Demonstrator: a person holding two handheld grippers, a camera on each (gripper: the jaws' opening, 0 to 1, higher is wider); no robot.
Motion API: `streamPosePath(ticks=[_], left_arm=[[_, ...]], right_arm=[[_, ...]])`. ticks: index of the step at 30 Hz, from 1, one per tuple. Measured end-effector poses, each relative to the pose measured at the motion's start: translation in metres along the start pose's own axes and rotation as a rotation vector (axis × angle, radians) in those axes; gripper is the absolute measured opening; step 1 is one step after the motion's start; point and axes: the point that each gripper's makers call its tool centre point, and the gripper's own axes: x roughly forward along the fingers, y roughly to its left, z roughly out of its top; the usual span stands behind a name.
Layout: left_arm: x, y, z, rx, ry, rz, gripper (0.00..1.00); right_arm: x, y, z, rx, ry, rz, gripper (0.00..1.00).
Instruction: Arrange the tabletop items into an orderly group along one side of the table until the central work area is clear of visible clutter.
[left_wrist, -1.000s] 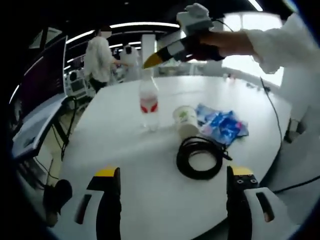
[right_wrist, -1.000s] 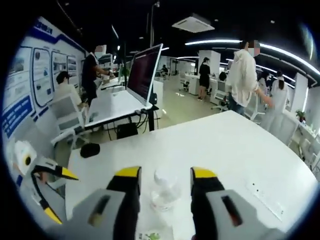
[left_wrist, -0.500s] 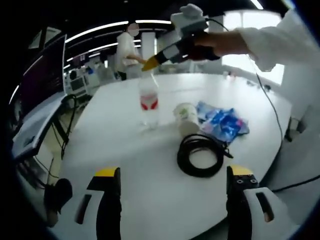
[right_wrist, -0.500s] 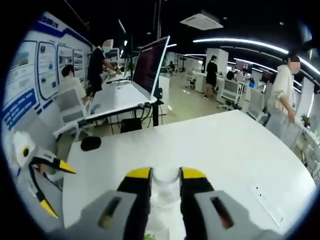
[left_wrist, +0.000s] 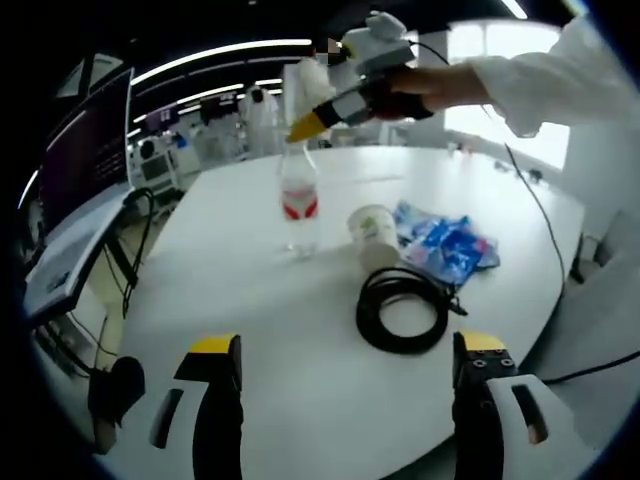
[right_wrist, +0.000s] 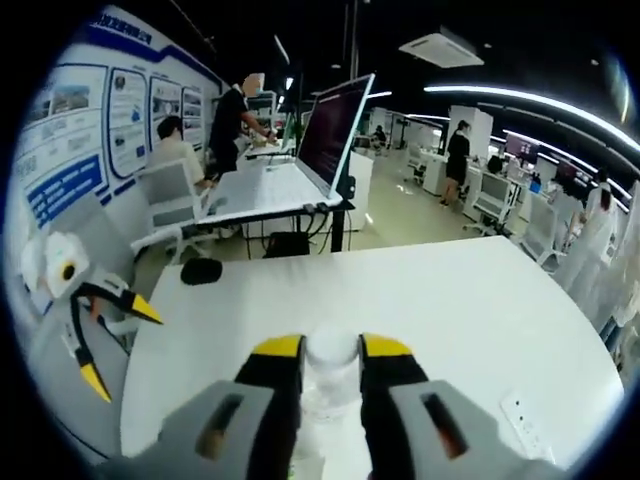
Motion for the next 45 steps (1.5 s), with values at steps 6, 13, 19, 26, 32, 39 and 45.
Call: streamPosePath(ticks=[6,13,19,26,32,39,45], left_arm=[[0.000,0.000,-0.003,0.004,0.013,-0.001,0.83],[0.000,0.000,-0.004,0.005,0.022,-0.007,0.83],[-0.001,0.001,-0.005,0.001,0.023,-0.006,0.83],[-0.002,0.001,-0.005,-0.004,0.023,-0.003,0.83],[-0.002,0.001,-0.005,-0.006,0.026,-0.004,0.83],[-0.001,0.000,-0.006,-0.002,0.031,-0.009,0.83],[-0.001,-0.003,-0.007,0.000,0.039,-0.015,0.83]], right_arm=[[0.001,0.001,0.000,0.004,-0.008,0.007,0.19],[0.005,0.003,-0.005,-0.017,0.021,-0.002,0.20],[0.007,-0.001,-0.006,0.040,0.012,-0.003,0.21],[0.011,0.002,-0.011,0.057,0.016,0.007,0.35],[0.008,0.001,-0.017,0.104,0.029,-0.004,0.38],[-0.001,0.010,-0.031,0.150,0.042,-0.008,0.40],[-0.007,0.020,-0.048,0.178,0.064,0.001,0.40]])
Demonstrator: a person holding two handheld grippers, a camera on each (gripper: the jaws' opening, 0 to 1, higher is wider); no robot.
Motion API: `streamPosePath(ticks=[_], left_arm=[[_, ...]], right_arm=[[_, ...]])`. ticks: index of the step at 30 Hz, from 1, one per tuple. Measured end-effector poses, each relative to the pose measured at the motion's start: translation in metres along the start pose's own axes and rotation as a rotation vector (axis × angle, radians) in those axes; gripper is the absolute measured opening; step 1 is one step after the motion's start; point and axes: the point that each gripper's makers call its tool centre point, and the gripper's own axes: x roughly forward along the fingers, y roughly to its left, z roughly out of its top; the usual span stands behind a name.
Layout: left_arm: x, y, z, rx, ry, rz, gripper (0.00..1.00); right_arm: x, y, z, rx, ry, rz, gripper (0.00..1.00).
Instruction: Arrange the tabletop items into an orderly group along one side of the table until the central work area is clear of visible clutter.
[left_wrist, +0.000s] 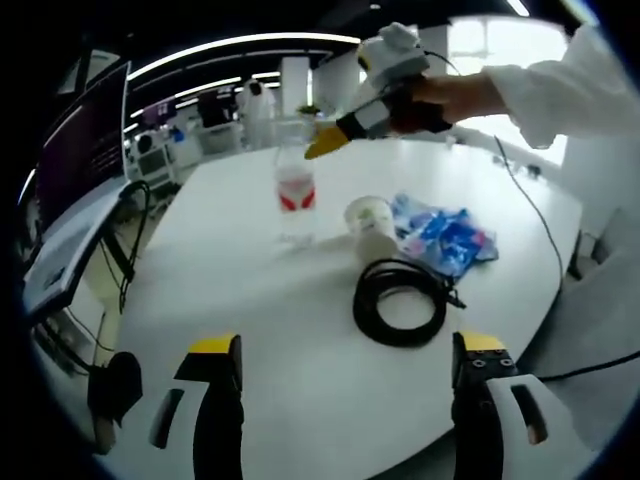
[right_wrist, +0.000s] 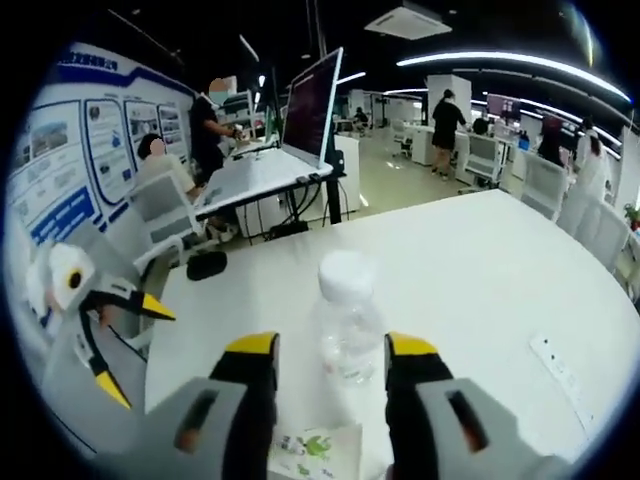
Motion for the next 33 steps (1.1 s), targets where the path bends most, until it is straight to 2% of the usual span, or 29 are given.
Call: streamPosePath(ticks=[3,13,17,22,33], left_arm=[[0.000,-0.001,0.000,0.004,0.004,-0.002,0.82],[0.001,-0.002,-0.002,0.000,0.010,-0.004,0.82],[0.001,-0.001,-0.003,-0.002,0.016,-0.005,0.83],[0.002,-0.001,-0.004,-0.005,0.025,-0.004,0.83],[0.003,-0.002,-0.007,-0.009,0.039,-0.014,0.82]], right_arm=[[-0.001,0.000,-0.005,0.011,0.007,0.005,0.40],[-0.001,-0.004,-0.042,0.054,0.069,0.023,0.40],[-0.003,0.004,-0.055,0.070,0.093,0.027,0.40],[-0.006,0.009,-0.065,0.090,0.109,0.026,0.40],[-0.014,0.017,-0.071,0.111,0.123,0.020,0.41]])
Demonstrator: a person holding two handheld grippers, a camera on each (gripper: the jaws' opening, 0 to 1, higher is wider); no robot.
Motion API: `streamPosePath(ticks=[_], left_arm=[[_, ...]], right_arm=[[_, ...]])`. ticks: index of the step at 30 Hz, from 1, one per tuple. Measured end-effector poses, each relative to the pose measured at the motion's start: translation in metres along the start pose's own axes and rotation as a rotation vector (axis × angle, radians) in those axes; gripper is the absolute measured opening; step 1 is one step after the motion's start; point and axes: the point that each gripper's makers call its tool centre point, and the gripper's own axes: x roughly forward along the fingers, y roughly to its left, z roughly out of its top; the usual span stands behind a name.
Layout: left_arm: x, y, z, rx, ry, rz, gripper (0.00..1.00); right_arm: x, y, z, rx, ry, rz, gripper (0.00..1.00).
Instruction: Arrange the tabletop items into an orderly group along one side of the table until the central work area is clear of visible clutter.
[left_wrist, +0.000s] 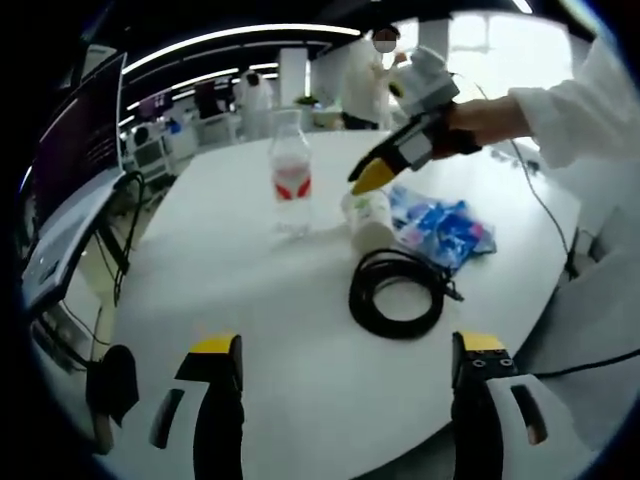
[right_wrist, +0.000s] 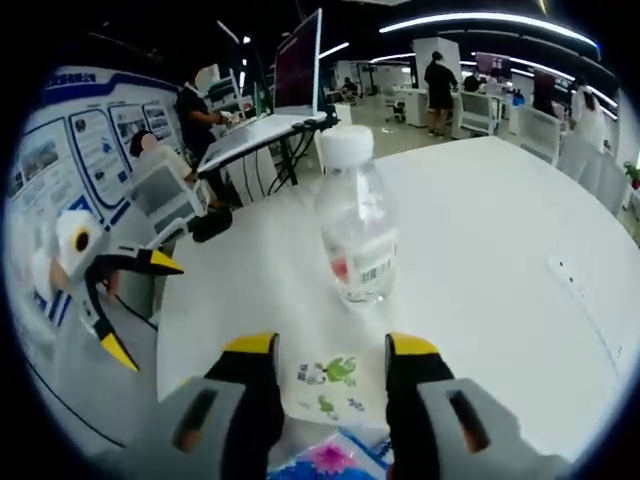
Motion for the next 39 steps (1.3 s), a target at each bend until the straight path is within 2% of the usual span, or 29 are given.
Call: streamPosePath(ticks=[8,21,27,39], left_arm=[[0.000,0.000,-0.001,-0.003,0.004,0.001,0.82],[0.001,-0.003,-0.009,0.029,0.050,-0.014,0.81],[0.003,-0.007,-0.019,0.044,0.107,-0.022,0.81],[0.005,-0.011,-0.033,0.043,0.195,-0.040,0.76]], right_arm=[[0.006,-0.007,-0.006,0.013,0.016,0.008,0.41],[0.007,-0.015,-0.006,0.023,0.023,0.001,0.41],[0.004,-0.014,-0.003,0.035,0.014,-0.001,0.42],[-0.004,-0.014,-0.009,0.063,0.007,-0.007,0.42]])
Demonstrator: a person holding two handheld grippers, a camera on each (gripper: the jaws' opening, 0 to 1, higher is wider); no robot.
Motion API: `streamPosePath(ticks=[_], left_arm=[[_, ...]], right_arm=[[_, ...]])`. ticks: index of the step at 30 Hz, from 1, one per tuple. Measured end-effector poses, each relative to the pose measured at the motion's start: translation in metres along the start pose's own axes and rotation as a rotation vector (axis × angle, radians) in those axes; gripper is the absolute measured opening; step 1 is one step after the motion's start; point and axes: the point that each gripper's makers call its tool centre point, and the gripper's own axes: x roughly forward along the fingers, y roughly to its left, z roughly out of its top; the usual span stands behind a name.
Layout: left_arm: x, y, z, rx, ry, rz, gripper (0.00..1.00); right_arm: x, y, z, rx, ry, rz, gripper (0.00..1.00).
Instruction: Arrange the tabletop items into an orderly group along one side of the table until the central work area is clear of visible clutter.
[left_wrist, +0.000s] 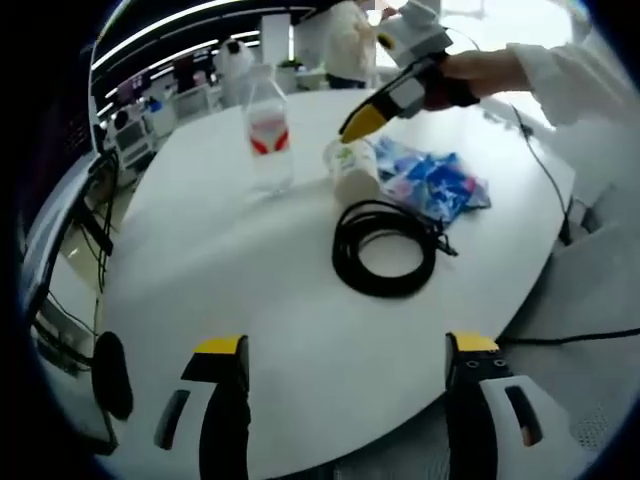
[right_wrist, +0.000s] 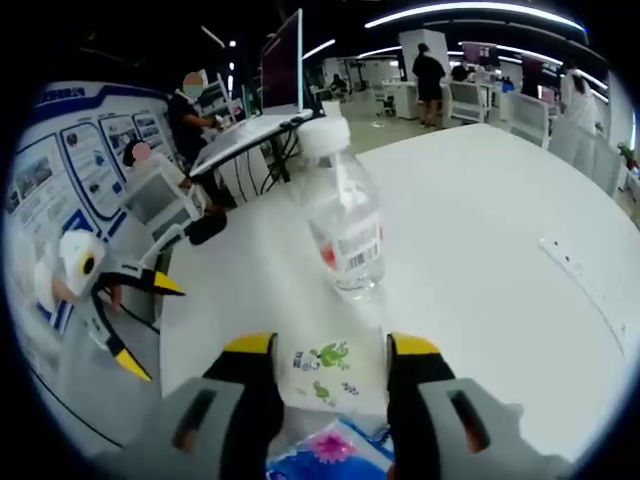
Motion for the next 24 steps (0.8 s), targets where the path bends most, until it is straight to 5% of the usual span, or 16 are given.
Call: streamPosePath(ticks=[24], left_arm=[[0.005,-0.004,-0.026,-0.025,0.153,-0.017,0.65]], right_arm=[[0.010,-0.009,-0.014,0.032,0.060,0.026,0.43]])
